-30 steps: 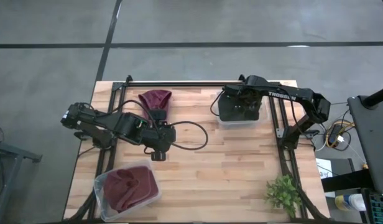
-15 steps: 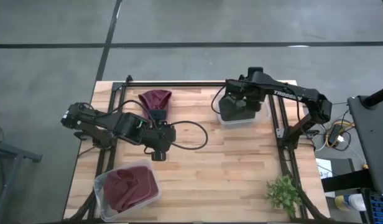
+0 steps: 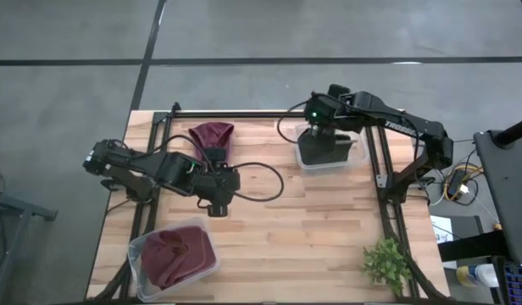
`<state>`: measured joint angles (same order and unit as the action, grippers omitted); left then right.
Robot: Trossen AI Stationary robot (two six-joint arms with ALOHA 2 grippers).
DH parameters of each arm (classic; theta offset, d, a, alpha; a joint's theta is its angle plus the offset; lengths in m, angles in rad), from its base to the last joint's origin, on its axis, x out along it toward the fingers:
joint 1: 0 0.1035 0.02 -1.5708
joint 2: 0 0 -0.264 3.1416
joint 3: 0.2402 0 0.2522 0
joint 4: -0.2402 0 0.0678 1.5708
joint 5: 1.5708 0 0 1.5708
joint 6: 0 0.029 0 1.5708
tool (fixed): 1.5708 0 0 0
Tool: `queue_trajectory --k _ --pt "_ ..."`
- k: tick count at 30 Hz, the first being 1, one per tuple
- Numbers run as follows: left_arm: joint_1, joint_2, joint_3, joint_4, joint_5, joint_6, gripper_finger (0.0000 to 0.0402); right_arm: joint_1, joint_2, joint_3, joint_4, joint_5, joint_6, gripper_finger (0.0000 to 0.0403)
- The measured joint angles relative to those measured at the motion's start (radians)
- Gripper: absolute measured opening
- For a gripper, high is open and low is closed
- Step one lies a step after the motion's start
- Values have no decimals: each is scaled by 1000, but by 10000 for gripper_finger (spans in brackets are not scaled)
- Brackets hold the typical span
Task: Pick & Place hat
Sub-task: Put the dark red cap into the bottom transparent bin
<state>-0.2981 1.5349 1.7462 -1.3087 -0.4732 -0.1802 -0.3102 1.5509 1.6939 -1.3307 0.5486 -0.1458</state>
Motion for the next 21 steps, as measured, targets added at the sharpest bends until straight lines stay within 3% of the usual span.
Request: queue_trajectory --k 8,15,21 --pt "0 0 0 0 0 -24 167 4 6 -22 345 -515 188 216" --pt "1 0 0 -51 -2 -25 167 24 41 -125 566 -642 255 215" --pt "2 0 0 -105 -68 -31 167 53 105 -209 737 -687 332 215"
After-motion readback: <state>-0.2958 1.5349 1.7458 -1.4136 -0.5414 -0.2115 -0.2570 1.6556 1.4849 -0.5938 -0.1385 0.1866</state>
